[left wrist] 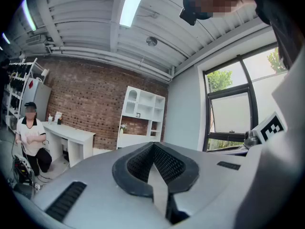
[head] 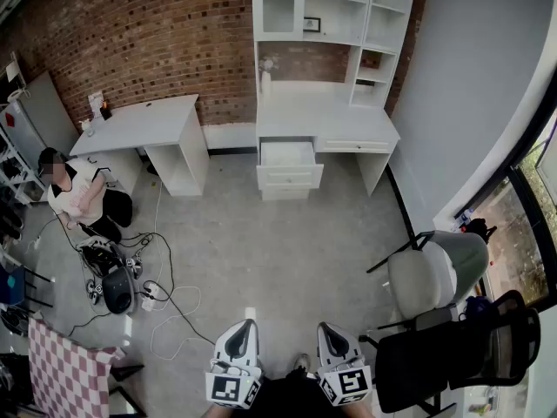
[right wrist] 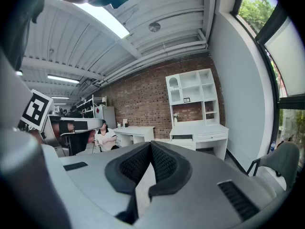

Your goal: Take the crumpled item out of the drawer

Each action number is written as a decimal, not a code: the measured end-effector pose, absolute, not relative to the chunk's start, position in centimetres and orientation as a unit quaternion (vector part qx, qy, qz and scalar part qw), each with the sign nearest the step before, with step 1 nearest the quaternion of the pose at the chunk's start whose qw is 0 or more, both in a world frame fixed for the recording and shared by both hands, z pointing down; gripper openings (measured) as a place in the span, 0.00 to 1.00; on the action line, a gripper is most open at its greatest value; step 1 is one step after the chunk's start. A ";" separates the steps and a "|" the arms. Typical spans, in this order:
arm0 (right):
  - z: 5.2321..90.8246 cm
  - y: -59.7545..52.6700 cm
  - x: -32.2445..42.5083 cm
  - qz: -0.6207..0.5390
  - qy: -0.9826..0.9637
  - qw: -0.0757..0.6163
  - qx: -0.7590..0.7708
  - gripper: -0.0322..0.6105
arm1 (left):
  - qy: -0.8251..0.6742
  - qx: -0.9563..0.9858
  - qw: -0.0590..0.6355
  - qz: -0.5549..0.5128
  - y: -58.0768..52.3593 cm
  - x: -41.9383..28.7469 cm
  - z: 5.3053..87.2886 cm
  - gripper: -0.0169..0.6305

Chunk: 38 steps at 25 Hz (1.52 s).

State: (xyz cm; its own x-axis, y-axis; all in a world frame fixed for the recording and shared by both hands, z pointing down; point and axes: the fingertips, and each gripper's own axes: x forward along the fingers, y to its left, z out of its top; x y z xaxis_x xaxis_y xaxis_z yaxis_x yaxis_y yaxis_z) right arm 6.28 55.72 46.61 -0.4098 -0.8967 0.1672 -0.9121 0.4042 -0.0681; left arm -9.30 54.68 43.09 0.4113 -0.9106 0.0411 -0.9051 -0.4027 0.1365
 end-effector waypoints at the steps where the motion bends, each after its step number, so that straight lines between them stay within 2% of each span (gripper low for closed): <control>1: 46.6 55.8 6.4 0.073 -0.837 0.051 0.540 0.07 | -0.542 0.837 0.069 -0.020 54.8 -9.1 43.2 0.06; 18: 47.7 53.6 12.1 0.080 -0.848 0.047 0.521 0.07 | -0.553 0.830 0.073 -0.014 52.5 -3.0 43.8 0.06; 24: 49.8 49.6 12.6 0.082 -0.856 0.058 0.507 0.07 | -0.555 0.827 0.085 -0.010 48.2 -2.0 45.3 0.06; 28: 51.9 44.8 13.2 0.098 -0.856 0.059 0.504 0.07 | -0.560 0.824 0.087 -0.006 42.8 -1.4 46.9 0.06; 32: 53.3 35.3 12.8 0.092 -0.854 0.071 0.507 0.07 | -0.560 0.822 0.101 -0.013 32.8 -2.3 48.5 0.06; 38: 51.3 21.0 10.2 0.083 -0.855 0.079 0.506 0.07 | -0.526 0.845 0.096 -0.016 18.5 -3.5 47.2 0.06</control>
